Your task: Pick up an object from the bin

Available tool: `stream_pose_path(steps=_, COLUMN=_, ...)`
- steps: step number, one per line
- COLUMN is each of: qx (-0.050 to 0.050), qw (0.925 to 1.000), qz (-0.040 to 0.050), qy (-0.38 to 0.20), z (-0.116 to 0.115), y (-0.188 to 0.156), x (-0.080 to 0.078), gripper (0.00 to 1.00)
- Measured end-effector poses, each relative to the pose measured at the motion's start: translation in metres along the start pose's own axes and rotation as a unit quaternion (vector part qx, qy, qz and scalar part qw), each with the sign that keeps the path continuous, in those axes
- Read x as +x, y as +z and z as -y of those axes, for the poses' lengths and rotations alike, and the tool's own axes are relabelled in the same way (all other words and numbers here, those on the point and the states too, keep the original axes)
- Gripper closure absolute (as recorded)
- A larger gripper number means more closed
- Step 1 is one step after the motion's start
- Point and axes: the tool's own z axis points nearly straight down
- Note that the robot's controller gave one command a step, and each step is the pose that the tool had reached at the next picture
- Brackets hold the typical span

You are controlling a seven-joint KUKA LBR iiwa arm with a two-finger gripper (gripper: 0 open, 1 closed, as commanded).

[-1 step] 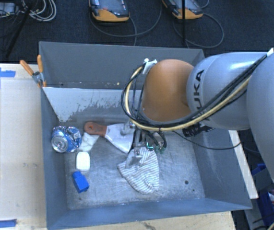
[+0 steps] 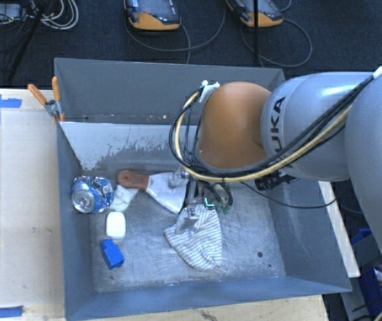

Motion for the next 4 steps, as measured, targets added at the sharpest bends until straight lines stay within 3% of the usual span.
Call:
stream_pose_path(steps=1, qx=0.0, qw=0.9999, qz=0.0032, qy=-0.013, z=0.007, y=0.003, x=-0.001, gripper=0.0)
stream_pose_path(steps=2, qx=-0.002, qw=0.9999, qz=0.0096, qy=-0.007, z=0.022, y=0.063, x=-0.016, gripper=1.0)
stream_pose_path(steps=4, qx=-0.002, qw=0.9994, qz=0.0111, qy=-0.032, z=0.023, y=0.063, x=-0.016, gripper=1.0)
